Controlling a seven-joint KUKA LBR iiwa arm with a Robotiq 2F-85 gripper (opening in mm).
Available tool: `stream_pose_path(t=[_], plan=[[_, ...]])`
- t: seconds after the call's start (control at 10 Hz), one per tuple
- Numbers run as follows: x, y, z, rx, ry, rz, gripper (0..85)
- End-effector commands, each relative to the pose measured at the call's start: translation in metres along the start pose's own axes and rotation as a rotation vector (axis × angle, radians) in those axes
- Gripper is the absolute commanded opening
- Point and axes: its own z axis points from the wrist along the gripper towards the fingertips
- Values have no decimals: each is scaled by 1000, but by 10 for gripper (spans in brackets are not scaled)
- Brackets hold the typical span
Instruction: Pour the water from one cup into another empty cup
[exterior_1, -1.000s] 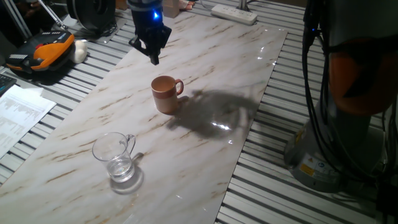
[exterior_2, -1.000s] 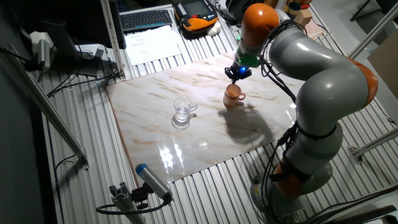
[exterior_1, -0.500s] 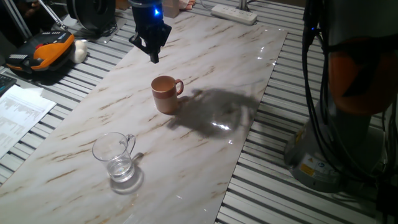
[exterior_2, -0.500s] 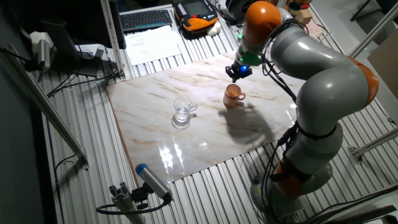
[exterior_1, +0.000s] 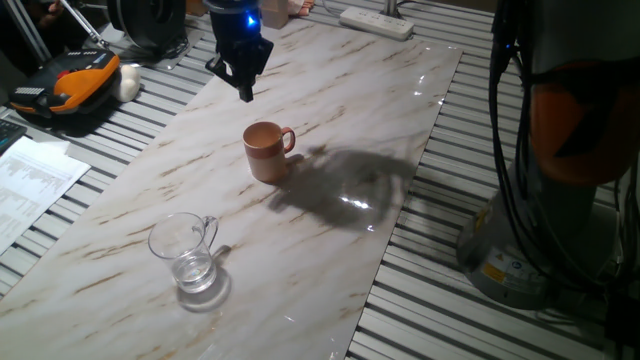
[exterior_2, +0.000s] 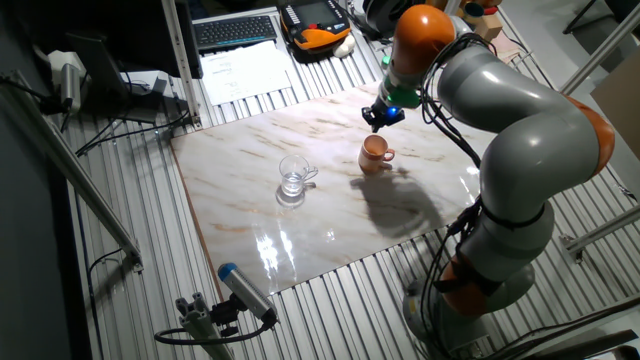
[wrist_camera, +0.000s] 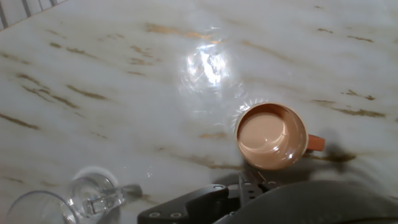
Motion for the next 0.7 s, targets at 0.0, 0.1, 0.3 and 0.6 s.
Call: stream_pose_path(t=[0.0, 0.1, 0.3, 0.6], plan=[[0, 0, 0, -14, 1, 0, 0], [0, 0, 0, -31, -4, -2, 0], [0, 1, 1, 5, 16, -26, 0], [0, 5, 1, 74, 12, 5, 0]])
